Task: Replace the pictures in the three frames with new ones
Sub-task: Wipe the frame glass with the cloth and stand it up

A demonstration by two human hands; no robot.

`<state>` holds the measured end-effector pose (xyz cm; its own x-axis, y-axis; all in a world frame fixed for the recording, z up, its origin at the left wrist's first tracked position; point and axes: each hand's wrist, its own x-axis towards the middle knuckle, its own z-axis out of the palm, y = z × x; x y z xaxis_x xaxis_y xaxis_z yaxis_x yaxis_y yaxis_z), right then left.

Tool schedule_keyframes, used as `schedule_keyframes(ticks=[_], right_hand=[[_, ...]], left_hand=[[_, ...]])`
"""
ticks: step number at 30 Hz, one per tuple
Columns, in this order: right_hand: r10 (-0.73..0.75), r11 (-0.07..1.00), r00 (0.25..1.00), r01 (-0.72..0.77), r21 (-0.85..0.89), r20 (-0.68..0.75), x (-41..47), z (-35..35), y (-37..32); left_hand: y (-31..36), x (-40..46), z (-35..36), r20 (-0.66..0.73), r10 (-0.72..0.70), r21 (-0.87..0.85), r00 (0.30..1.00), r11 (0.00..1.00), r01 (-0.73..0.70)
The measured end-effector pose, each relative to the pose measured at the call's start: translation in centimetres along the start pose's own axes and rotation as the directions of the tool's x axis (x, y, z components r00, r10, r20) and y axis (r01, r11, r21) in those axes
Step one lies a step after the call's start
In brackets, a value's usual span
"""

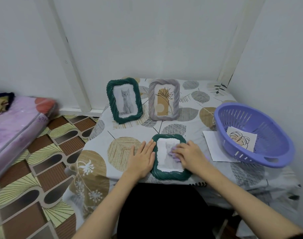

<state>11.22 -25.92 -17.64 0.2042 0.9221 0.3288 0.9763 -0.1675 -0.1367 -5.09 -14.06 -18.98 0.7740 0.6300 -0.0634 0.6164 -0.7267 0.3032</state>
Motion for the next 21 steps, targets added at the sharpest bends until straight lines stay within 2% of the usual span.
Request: schedule_keyframes(ticks=[1, 3, 7, 10, 12, 15, 17, 21], right_hand=[[0.081, 0.997, 0.996, -0.081, -0.007, 0.034, 0.8, 0.1, -0.2], [0.126, 0.992, 0.99, -0.126, -0.013, 0.067, 1.7, 1.0, -1.6], [-0.108, 0.993, 0.993, 0.105, -0.05, -0.047, -0.8, 1.7, -4.9], [-0.205, 0.977, 0.975, 0.197, -0.083, -0.089, -3.6, 0.6, -3.5], [-0.182, 0.975, 0.977, 0.166, -0.147, -0.106, -3.6, 0.3, -1.3], [-0.011, 0.975, 0.998, -0.002, -0.221, -0.06, -1.3, -0.1, -0.5], [0.042, 0.981, 0.995, -0.058, -0.184, -0.094, -0.5, 0.4, -2.3], [-0.062, 0.995, 0.982, 0.047, -0.082, -0.18, -3.5, 2.1, -4.9]], left_hand=[[0.1, -0.1, 0.0, -0.004, -0.001, 0.0, 1.0, 1.0, 0.001], [0.3, -0.1, 0.0, -0.009, -0.005, 0.005, 1.0, 1.0, 0.005], [0.3, -0.1, 0.0, -0.005, -0.017, 0.029, 1.0, 0.999, 0.017], [0.3, -0.2, 0.1, -0.017, -0.018, 0.002, 1.0, 1.0, 0.018], [0.3, -0.2, 0.2, -0.016, -0.018, -0.004, 1.0, 1.0, 0.018], [0.4, -0.1, 0.2, -0.01, -0.019, -0.009, 1.0, 1.0, 0.019], [0.5, -0.1, 0.2, -0.015, -0.02, -0.011, 1.0, 1.0, 0.02], [0.4, -0.1, 0.2, -0.016, -0.027, -0.006, 1.0, 1.0, 0.027]])
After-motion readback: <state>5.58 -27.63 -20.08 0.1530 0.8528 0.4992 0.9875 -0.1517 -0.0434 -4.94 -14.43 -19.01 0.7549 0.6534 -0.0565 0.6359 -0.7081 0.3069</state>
